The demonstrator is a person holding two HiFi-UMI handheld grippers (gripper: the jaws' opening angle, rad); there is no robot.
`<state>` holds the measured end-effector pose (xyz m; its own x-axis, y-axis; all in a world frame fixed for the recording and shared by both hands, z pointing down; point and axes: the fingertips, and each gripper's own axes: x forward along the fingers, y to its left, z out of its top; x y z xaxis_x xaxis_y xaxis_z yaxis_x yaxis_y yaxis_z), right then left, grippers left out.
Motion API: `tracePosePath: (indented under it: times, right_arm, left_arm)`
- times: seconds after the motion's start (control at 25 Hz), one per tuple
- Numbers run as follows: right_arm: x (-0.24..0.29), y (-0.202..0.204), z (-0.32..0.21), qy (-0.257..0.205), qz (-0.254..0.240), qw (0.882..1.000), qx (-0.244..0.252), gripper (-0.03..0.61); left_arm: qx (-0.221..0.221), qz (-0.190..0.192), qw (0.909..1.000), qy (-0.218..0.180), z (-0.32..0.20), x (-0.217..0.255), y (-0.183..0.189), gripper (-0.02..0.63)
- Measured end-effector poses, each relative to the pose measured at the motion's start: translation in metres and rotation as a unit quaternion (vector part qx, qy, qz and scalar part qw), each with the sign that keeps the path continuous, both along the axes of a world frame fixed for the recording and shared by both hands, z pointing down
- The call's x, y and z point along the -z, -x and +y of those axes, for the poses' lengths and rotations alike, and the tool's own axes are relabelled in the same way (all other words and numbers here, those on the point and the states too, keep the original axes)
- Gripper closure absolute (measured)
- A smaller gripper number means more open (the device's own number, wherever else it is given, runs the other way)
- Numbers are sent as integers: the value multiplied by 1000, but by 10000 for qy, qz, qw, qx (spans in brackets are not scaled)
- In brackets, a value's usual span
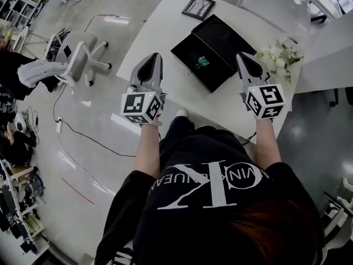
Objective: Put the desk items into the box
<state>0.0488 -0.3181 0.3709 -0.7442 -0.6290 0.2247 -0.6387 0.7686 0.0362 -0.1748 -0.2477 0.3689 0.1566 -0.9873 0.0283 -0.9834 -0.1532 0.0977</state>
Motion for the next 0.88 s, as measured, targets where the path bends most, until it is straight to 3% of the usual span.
tracePosePath:
  times: [0.88]
  right_arm:
    - [24, -3, -4, -315, -177, 9993, -64, 563]
  left_arm:
    - [60, -18, 9996, -277, -2, 22, 10, 600]
